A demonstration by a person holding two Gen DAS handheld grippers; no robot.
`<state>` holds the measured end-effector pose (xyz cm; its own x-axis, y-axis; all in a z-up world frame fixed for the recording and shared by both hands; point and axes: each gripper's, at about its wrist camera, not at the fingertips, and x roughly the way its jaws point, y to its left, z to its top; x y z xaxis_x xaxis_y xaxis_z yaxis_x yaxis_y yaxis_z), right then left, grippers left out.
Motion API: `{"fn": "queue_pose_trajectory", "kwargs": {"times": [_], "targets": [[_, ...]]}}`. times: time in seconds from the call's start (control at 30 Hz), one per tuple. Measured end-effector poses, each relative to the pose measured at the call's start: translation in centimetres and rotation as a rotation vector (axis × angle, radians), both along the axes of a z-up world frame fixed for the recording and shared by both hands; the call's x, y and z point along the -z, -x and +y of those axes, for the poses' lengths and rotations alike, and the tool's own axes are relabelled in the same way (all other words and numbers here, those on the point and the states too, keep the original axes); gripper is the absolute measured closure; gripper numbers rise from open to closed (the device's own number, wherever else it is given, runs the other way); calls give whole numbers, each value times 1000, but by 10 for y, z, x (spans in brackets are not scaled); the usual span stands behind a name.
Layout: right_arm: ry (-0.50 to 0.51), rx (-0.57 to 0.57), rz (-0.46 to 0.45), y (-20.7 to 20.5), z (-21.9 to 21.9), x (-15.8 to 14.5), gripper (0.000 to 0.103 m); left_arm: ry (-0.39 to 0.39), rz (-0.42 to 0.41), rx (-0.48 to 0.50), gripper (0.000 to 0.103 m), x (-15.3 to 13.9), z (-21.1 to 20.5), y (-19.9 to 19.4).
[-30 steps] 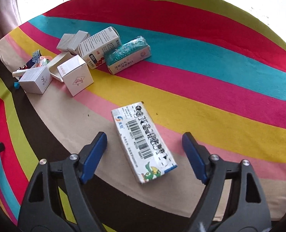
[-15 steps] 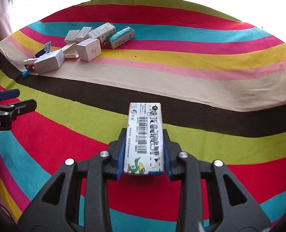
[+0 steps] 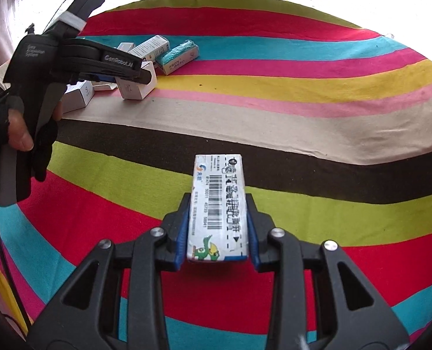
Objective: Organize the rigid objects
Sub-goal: 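Grasp the white JIYIN MUSIC box with the left gripper while the right holds the barcode box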
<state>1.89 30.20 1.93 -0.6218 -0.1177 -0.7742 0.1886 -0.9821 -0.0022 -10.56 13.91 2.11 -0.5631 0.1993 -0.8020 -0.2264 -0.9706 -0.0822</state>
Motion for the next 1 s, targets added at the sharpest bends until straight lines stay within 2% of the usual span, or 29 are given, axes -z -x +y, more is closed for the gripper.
{"fn": "queue_pose_trajectory", "kwargs": {"times": [0.07,0.17,0.27,0.33,0.43,0.5,0.63,0.73,0.83,1.0], "targets": [[0,0,0,0,0,0,65,-13,-17,26,61,-2,-15,-39],[1,1,0,0,-1,0,65,62,-30,71,61,-2,-36,-89],[-2,1,1,1,-2,1,65,102,-39,96,59,1,-55,-116],[-4,1,1,1,-1,1,65,78,-36,84,58,2,-66,-119],[-4,2,1,1,-1,1,65,40,-37,49,46,7,-78,-114],[-6,2,2,2,-1,1,65,7,-29,32,45,11,-83,-112],[-5,2,2,2,-1,1,65,19,7,12,46,18,-76,-110],[-5,2,2,3,-1,1,65,66,44,18,48,20,-68,-114],[-4,2,2,3,-1,1,66,63,55,14,60,20,-70,-114],[-19,6,7,3,-2,1,66,60,58,9,60,19,-71,-114]]}}
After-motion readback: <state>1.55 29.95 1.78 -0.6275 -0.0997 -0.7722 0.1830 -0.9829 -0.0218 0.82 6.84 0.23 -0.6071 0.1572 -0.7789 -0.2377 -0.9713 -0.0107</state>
